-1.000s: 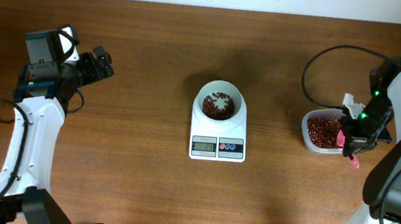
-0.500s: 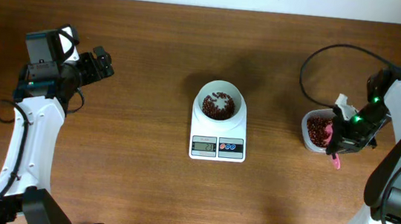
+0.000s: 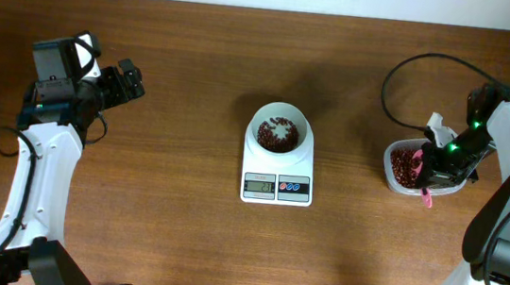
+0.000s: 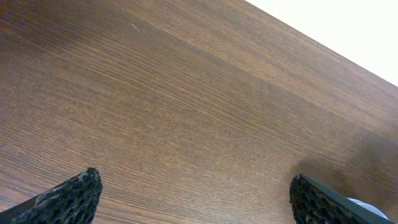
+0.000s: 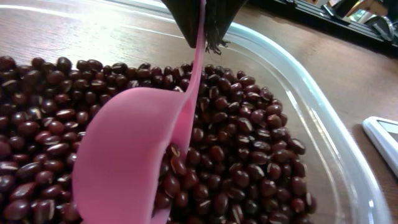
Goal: Scoop item into bowl and weigh 50g on scale
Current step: 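Drag the pink scoop through the beans to refill it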
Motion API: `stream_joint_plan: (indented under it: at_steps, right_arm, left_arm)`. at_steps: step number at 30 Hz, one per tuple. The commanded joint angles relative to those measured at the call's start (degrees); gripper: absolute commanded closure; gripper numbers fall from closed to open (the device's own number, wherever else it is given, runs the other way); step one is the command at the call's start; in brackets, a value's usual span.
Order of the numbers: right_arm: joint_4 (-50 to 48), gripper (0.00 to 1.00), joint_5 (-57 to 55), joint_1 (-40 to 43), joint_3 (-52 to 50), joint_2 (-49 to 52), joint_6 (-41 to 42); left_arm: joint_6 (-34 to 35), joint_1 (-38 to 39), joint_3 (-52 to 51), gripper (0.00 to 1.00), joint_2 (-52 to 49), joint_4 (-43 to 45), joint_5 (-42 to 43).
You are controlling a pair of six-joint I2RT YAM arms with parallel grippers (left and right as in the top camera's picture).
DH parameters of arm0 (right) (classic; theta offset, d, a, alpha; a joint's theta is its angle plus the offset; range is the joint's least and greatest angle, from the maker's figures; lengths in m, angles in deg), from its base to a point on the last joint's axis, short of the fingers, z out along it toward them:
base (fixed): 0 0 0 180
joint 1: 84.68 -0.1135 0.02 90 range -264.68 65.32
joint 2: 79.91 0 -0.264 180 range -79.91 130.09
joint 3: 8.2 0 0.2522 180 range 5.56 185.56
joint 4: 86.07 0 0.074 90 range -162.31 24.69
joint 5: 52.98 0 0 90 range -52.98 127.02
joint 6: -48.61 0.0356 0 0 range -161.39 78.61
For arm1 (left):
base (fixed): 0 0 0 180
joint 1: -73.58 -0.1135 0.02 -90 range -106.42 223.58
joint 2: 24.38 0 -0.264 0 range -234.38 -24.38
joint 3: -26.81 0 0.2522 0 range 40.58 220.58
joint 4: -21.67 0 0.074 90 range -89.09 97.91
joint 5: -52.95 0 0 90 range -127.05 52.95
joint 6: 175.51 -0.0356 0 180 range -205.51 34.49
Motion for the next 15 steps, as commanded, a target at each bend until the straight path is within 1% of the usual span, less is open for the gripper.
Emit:
stream_joint_plan:
  at_steps: [1,7,13,15]
  right_arm:
    - [-0.15,0.96,-2.14,-0.28,-1.2,-0.33,0.09]
    - [-1.62,0.96,1.2,-1.86,-5.03,-0.33,-0.68]
    - [-1.95,0.96,2.91,-2.08,-4.94,-0.33,-1.2]
    - [-1.97,0.96,5.42,-2.03,-4.94,-0.33,-1.53]
  left_arm:
    - [0.55,-0.2,0.79,0.01,-0.13,0.09,-0.44]
    - [0.57,-0.2,0.79,0.01,-0.13,0.09,-0.44]
    - [0.55,-0.2,0.79,0.01,-0.13,0.09,-0.44]
    - [0.57,-0.2,0.79,0.01,-0.13,0.09,-0.44]
